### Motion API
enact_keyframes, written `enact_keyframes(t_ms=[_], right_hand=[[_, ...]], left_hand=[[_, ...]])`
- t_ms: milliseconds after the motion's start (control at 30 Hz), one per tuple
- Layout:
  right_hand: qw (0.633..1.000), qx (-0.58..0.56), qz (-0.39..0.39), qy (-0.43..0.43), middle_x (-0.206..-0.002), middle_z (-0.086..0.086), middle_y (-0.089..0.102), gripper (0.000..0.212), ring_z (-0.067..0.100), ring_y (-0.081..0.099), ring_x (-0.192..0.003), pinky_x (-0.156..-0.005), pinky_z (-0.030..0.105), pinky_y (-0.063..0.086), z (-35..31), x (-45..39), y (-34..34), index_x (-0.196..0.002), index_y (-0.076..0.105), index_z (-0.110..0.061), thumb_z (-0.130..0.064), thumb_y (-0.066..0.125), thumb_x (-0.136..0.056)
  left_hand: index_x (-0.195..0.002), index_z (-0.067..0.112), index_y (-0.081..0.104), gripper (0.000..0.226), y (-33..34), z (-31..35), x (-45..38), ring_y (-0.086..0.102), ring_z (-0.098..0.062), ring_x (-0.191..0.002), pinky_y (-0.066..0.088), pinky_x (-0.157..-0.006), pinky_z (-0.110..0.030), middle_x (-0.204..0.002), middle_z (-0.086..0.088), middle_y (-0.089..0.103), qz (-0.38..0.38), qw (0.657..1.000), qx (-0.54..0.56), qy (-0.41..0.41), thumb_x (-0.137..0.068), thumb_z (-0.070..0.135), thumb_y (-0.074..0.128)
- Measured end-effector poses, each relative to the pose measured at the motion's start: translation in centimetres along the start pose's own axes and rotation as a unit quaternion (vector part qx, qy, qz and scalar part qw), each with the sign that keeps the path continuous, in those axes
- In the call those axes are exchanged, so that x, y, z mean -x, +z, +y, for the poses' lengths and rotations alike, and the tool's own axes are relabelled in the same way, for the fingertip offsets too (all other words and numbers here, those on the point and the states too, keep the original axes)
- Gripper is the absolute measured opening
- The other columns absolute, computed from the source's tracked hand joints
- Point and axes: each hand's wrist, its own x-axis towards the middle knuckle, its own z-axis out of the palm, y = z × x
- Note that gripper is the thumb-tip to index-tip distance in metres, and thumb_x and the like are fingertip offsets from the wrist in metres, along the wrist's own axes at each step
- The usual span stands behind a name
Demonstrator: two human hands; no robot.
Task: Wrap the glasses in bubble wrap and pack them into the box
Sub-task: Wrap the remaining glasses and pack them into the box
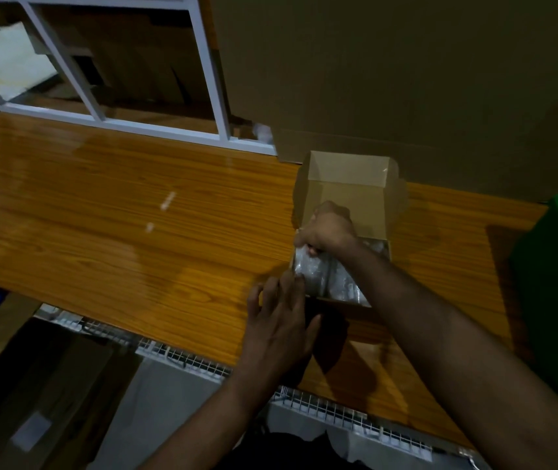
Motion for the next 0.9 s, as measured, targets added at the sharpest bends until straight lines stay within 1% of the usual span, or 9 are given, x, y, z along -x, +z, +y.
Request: enact_keyframes(t_ms=[100, 233, 300, 433, 533, 600, 733, 800, 900], right_hand=[[0.999, -0.034, 0.013, -0.028, -0.070, 0.019, 0.073, 0.017, 0.021, 0.072, -0.057, -0.060, 0.042, 0.063, 0.7, 0.5, -0.1, -0.079, 0.070, 0.000, -0.004, 0.085, -0.074], [0.985, -0.134, -0.038, -0.101, -0.077, 0.014, 0.072, 0.011, 0.021, 0.071, -0.060, -0.055, 0.030, 0.059, 2.9, 1.5, -1.6, -0.094, 0.070, -0.006, -0.001, 0.072, -0.085], [0.981, -0.075, -0.050, -0.173, -0.078, 0.009, 0.072, 0.016, 0.023, 0.072, -0.068, -0.062, 0.031, 0.062, 3.8, 1.7, -1.9, -0.099, 0.074, -0.012, -0.003, 0.068, -0.087], [0.945, 0.140, -0.002, -0.297, -0.097, -0.014, 0.067, 0.015, -0.006, 0.053, -0.072, -0.069, 0.017, 0.049, 4.2, 1.6, -1.0, -0.103, 0.078, -0.022, -0.020, 0.071, -0.090], [0.949, 0.135, 0.040, -0.282, -0.094, -0.014, 0.055, 0.008, 0.001, 0.052, -0.081, -0.073, 0.031, 0.049, 4.0, 1.6, -0.4, -0.094, 0.079, -0.026, -0.027, 0.074, -0.087], [0.948, 0.164, 0.057, -0.267, -0.096, -0.011, 0.051, 0.007, 0.011, 0.053, -0.092, -0.075, 0.034, 0.049, 3.8, 1.2, -0.3, -0.091, 0.078, -0.031, -0.034, 0.074, -0.086], [0.925, 0.300, 0.050, -0.229, -0.101, -0.003, 0.042, 0.032, 0.022, 0.045, -0.106, -0.083, 0.041, 0.046, 3.9, 0.9, -0.1, -0.093, 0.076, -0.029, -0.054, 0.056, -0.094], [0.921, 0.327, 0.052, -0.206, -0.103, 0.000, 0.043, 0.043, 0.023, 0.043, -0.107, -0.089, 0.044, 0.044, 4.1, 1.0, 0.1, -0.091, 0.074, -0.027, -0.061, 0.049, -0.095], [0.922, 0.337, 0.059, -0.182, -0.112, 0.004, 0.048, 0.044, 0.025, 0.043, -0.112, -0.094, 0.047, 0.043, 3.9, 0.7, 0.4, -0.087, 0.075, -0.029, -0.064, 0.050, -0.092]], left_hand=[[-0.134, 0.008, 0.055, 0.066, 0.1, -0.3, 0.1, 0.037, -0.033, -0.127, 0.029, -0.102, -0.046, -0.143, -0.017, 0.047, 0.004, 1.000, -0.004, -0.011, -0.089, 0.056, 0.053], [-0.130, 0.006, 0.058, 0.066, -0.1, -0.1, -0.6, 0.036, -0.032, -0.128, 0.028, -0.102, -0.046, -0.145, -0.017, 0.045, -0.003, 1.000, 0.015, -0.022, -0.090, 0.057, 0.046], [-0.128, 0.007, 0.059, 0.064, -0.1, -0.2, -0.7, 0.036, -0.033, -0.130, 0.028, -0.102, -0.047, -0.147, -0.017, 0.044, -0.002, 0.999, 0.024, -0.025, -0.090, 0.057, 0.044], [-0.127, 0.009, 0.060, 0.061, -0.1, -0.6, -0.5, 0.035, -0.035, -0.132, 0.028, -0.103, -0.047, -0.149, -0.019, 0.040, -0.001, 0.999, 0.031, -0.017, -0.092, 0.057, 0.044], [-0.124, 0.010, 0.060, 0.059, 0.0, -0.7, -0.4, 0.035, -0.036, -0.132, 0.029, -0.102, -0.048, -0.150, -0.020, 0.040, -0.004, 1.000, 0.027, -0.010, -0.093, 0.056, 0.042], [-0.125, 0.010, 0.060, 0.058, 0.0, -0.7, -0.4, 0.036, -0.036, -0.131, 0.029, -0.102, -0.048, -0.149, -0.020, 0.041, 0.003, 1.000, 0.018, -0.006, -0.093, 0.056, 0.042], [-0.135, 0.013, 0.055, 0.061, -0.2, -0.8, -0.5, 0.038, -0.035, -0.128, 0.030, -0.100, -0.047, -0.147, -0.020, 0.043, 0.021, 1.000, 0.010, -0.001, -0.092, 0.055, 0.044], [-0.135, 0.014, 0.056, 0.059, -0.2, -0.8, -0.5, 0.038, -0.036, -0.127, 0.030, -0.099, -0.047, -0.146, -0.020, 0.045, 0.023, 1.000, 0.010, -0.004, -0.092, 0.054, 0.045], [-0.130, 0.013, 0.058, 0.058, 0.0, -0.8, -0.3, 0.038, -0.035, -0.128, 0.030, -0.100, -0.047, -0.146, -0.020, 0.046, 0.012, 1.000, 0.002, -0.001, -0.092, 0.055, 0.043]])
